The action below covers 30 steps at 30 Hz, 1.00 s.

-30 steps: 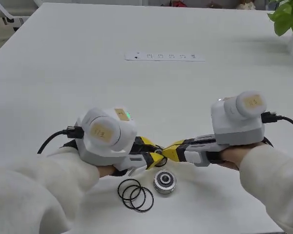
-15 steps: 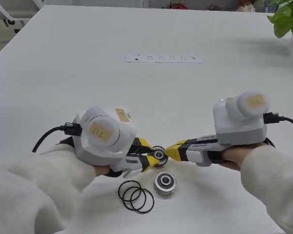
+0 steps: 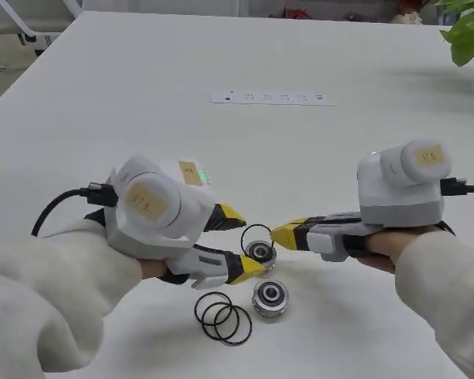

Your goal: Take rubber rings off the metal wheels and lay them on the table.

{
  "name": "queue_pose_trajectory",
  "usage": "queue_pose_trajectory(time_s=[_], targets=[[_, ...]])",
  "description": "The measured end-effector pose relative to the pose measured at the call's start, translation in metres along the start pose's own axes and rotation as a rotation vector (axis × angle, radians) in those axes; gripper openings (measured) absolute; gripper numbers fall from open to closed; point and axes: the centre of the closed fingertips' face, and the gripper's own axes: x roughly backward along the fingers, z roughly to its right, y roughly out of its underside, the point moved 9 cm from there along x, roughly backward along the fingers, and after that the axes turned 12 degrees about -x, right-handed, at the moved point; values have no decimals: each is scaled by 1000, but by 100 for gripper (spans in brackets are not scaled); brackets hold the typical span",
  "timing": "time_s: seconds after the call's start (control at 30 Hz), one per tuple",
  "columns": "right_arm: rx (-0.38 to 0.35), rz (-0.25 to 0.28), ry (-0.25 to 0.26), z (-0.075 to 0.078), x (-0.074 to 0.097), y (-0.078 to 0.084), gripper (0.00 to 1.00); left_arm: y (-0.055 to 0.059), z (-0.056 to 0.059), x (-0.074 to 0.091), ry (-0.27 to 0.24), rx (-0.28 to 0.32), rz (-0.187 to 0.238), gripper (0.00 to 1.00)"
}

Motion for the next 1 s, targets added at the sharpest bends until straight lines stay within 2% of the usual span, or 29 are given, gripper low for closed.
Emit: queue_pose_trajectory(time_s=[0.17,0.37,0.57,0.73,0.87,1.0], targets=[[-21,17,-9,-2,1,-1,0,1,-4,13,-41,8,4,40],[-24,5,-37,-12,-1,0,0,3,-3,29,-86,28,6,40],[-34,-13,-64,-20,-4,2,0,4,1,37,-102,37,-4,42],[-56,-26,-92,-25,-6,4,0,2,7,43,-104,49,5,52],[-52,-43,-105,-30,-9,7,0,2,14,48,-96,36,-2,52],[-49,-59,-121,-33,-10,9,0,4,18,56,-100,50,-2,52]])
